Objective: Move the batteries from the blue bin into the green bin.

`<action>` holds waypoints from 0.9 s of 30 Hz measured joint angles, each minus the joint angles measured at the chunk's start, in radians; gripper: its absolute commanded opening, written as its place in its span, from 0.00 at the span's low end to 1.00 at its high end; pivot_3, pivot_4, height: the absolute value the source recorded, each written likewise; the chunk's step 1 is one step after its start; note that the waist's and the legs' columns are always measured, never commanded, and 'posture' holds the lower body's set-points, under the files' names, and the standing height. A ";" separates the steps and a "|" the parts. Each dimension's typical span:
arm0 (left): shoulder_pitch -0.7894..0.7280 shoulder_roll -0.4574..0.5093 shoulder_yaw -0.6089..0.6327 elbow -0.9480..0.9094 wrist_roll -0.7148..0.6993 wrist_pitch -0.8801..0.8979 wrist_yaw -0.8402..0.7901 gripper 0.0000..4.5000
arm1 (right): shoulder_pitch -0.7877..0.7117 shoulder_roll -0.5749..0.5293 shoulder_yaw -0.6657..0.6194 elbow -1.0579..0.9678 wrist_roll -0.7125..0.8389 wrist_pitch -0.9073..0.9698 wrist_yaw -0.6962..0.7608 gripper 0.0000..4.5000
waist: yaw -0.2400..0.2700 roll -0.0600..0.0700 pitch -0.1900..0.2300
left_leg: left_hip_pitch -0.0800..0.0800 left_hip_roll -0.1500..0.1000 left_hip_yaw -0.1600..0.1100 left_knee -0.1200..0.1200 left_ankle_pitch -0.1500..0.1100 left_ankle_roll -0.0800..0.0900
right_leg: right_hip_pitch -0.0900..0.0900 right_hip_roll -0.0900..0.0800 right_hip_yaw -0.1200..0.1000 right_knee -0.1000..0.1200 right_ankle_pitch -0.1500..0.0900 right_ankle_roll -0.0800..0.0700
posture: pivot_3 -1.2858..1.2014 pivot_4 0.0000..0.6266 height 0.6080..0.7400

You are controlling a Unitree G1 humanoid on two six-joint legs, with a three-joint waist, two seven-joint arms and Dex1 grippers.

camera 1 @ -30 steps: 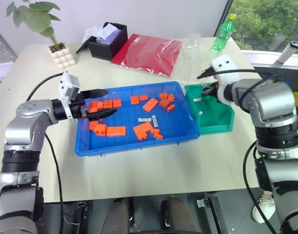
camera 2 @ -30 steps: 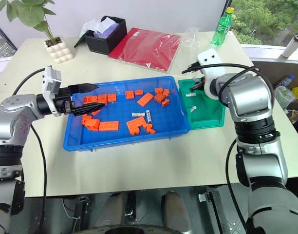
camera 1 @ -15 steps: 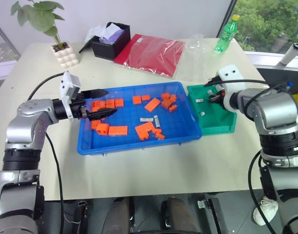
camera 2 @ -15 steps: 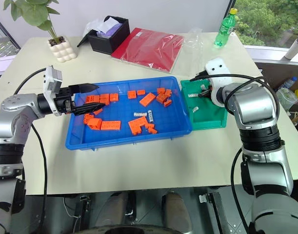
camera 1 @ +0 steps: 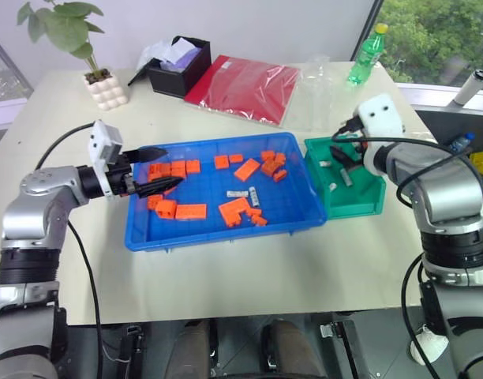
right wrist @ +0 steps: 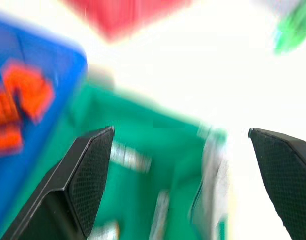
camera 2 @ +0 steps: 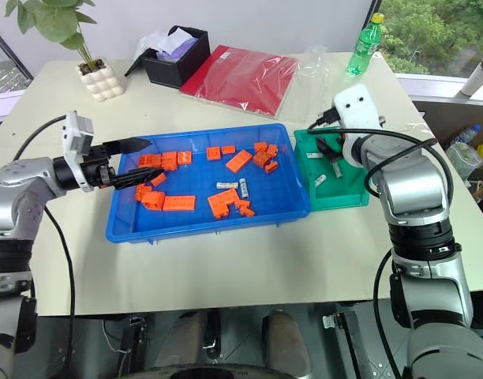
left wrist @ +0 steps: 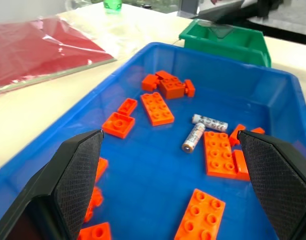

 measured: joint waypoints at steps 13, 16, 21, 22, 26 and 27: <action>0.124 0.074 0.073 -0.127 -0.066 0.107 0.006 1.00 | 0.131 0.145 -0.031 -0.115 0.095 -0.100 0.054 0.98 | -0.001 0.000 0.000 | 0.000 0.000 0.000 0.000 0.000 0.000 | 0.000 0.000 0.000 0.000 0.000 0.000 | 0.52 0.24 1.00; 0.161 0.091 0.101 -0.164 -0.085 0.126 0.007 1.00 | 0.132 0.138 -0.011 -0.125 0.130 -0.092 0.106 0.98 | -0.002 0.000 0.000 | 0.001 0.000 0.000 0.000 0.000 0.000 | 0.001 0.000 0.000 0.000 0.000 0.000 | 0.52 0.24 1.00; 0.205 0.107 0.111 -0.206 -0.093 0.135 0.014 1.00 | 0.130 0.120 0.046 -0.122 0.169 -0.090 0.198 0.98 | -0.001 0.000 0.000 | 0.001 0.000 -0.001 0.000 -0.001 0.002 | 0.001 0.000 0.000 0.000 0.000 0.000 | 0.52 0.24 1.00; 0.207 0.107 0.112 -0.207 -0.097 0.139 0.017 1.00 | 0.129 0.119 0.054 -0.121 0.170 -0.090 0.211 0.98 | -0.001 0.000 0.000 | 0.001 0.000 -0.001 0.000 -0.001 0.002 | 0.001 0.000 0.000 0.000 0.000 0.000 | 0.52 0.24 1.00; 0.238 0.112 0.116 -0.242 -0.101 0.142 0.024 1.00 | 0.103 0.094 0.105 -0.085 0.176 -0.132 0.287 0.98 | -0.002 0.000 0.000 | 0.001 0.000 -0.001 0.000 -0.002 0.003 | 0.001 0.000 0.000 0.000 0.000 0.000 | 0.52 0.24 1.00; 0.245 0.114 0.116 -0.244 -0.100 0.142 0.024 1.00 | 0.101 0.092 0.113 -0.077 0.176 -0.141 0.301 0.98 | -0.002 0.000 0.000 | 0.001 0.000 -0.001 0.000 -0.002 0.003 | 0.001 0.000 0.000 0.000 0.000 0.000 | 0.52 0.24 1.00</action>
